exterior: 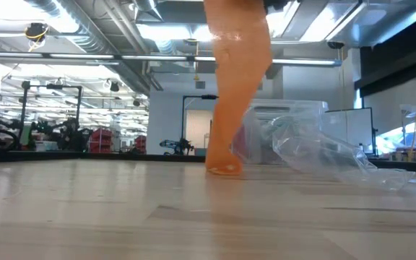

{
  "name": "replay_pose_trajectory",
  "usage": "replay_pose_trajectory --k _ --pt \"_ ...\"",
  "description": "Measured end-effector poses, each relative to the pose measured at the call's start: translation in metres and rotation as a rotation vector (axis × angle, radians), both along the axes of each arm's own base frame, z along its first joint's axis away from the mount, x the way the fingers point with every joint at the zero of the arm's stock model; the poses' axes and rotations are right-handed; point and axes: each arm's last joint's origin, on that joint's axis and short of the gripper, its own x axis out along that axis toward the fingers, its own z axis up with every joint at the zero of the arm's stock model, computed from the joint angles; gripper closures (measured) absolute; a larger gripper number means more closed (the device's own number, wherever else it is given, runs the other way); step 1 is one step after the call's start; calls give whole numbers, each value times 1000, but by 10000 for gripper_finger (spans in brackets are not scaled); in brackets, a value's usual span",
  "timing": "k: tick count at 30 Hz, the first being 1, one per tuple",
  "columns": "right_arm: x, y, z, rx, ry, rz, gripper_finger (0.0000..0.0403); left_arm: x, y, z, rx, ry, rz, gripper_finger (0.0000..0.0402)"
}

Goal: Roll bandage
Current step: Roll the orange bandage

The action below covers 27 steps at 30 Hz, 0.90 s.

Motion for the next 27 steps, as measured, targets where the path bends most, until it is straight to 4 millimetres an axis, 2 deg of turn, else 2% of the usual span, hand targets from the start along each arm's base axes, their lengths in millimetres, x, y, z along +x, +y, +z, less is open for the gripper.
replay_pose_trajectory --k 4,8,12,22,25,27 --pt "-3 -2 2 -20 -5 -55 195 0 0 -3 -3 22 2 401" --pt "-13 -1 24 -13 -128 -36 227 -1 0 -7 -6 59 5 402" --pt "-20 0 38 15 -215 -32 240 0 1 -9 -5 68 11 401" --pt "-9 4 37 68 -273 50 247 8 10 -12 -6 79 61 401" --pt "-4 3 37 60 -308 19 266 15 11 -16 4 99 74 401" --pt "-3 3 38 47 -327 19 292 19 10 -18 -2 109 44 402"
